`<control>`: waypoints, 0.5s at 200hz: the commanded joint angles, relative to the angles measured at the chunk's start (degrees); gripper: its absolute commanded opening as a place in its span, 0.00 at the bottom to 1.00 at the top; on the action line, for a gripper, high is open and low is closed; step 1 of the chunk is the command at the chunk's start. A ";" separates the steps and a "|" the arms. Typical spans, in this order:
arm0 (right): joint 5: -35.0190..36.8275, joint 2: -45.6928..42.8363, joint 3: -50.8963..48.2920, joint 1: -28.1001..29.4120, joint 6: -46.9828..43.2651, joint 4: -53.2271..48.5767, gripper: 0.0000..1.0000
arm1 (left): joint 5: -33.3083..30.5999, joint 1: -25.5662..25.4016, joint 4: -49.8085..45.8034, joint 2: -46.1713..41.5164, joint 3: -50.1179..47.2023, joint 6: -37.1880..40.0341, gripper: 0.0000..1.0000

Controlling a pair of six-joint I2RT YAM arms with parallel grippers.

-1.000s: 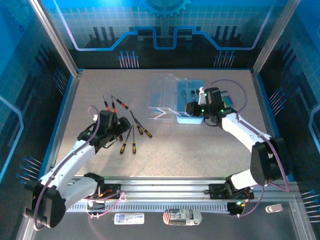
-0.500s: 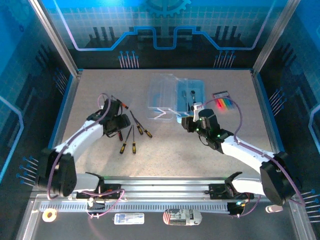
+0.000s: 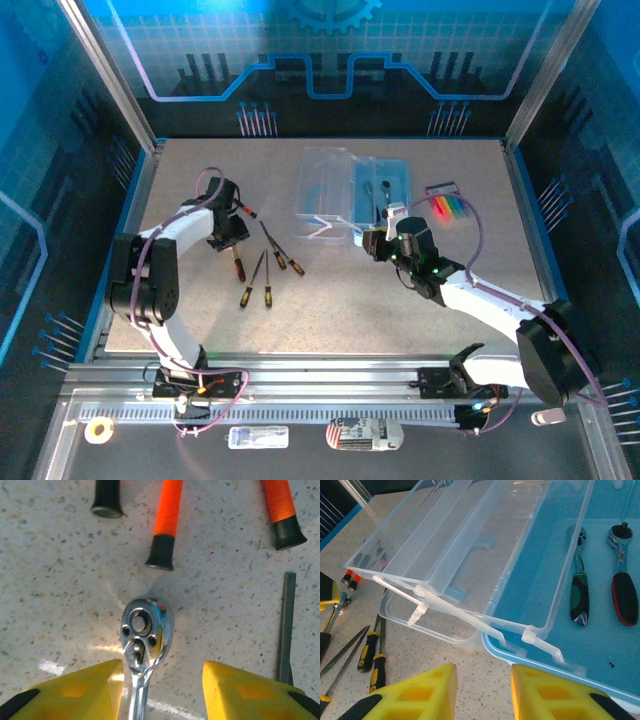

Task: Pack the tool kit

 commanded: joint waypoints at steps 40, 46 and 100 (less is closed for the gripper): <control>1.18 0.51 0.43 0.63 -1.18 1.42 0.35 | -0.18 0.36 -0.42 1.76 -0.11 0.55 0.39; 1.17 0.66 0.48 0.57 -1.12 1.39 0.35 | -0.22 0.36 -0.44 1.73 -0.21 0.46 0.37; 0.45 1.03 0.86 0.62 -1.03 1.07 0.35 | -0.71 0.35 0.60 1.71 -2.98 -0.80 0.35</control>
